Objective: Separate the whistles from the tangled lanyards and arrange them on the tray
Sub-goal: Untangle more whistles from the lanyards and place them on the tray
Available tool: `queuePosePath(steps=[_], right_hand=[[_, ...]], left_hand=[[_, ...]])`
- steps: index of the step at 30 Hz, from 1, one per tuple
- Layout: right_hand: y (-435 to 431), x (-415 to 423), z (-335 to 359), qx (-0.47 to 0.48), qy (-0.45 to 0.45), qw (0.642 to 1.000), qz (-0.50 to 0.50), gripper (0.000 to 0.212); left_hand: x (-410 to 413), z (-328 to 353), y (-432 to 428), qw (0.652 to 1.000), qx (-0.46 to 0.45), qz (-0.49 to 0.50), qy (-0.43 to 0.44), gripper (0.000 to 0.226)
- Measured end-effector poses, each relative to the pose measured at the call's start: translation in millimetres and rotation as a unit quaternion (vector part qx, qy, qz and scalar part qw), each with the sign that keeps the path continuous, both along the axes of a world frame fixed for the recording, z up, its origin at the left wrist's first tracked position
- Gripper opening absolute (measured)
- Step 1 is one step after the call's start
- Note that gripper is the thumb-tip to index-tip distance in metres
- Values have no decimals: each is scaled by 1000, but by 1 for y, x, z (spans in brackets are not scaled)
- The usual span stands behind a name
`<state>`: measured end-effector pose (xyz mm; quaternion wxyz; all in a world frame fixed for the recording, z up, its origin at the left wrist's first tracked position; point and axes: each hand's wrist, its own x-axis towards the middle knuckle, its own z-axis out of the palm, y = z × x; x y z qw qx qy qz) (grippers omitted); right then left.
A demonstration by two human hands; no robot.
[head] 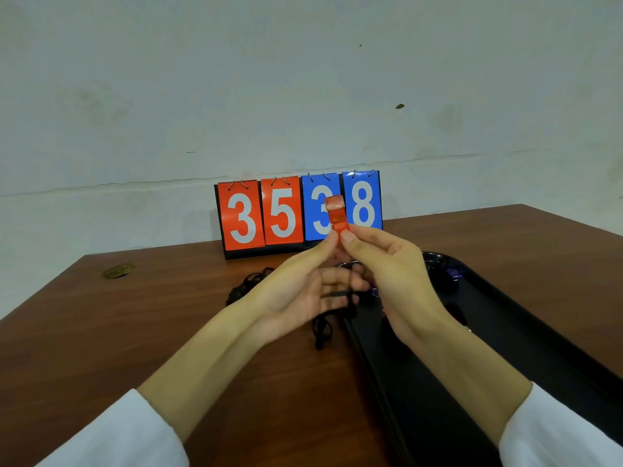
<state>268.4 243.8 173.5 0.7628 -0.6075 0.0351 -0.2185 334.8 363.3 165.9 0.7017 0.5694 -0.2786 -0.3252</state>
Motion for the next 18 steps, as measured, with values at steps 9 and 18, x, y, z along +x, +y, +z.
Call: queuePosePath(steps=[9, 18], right_hand=[[-14, 2, 6, 239, 13, 963, 124, 29], [-11, 3, 3, 44, -16, 992, -115, 18]], left_hand=[[14, 12, 21, 984, 131, -12, -119, 20], [26, 23, 43, 945, 222, -162, -178, 21]])
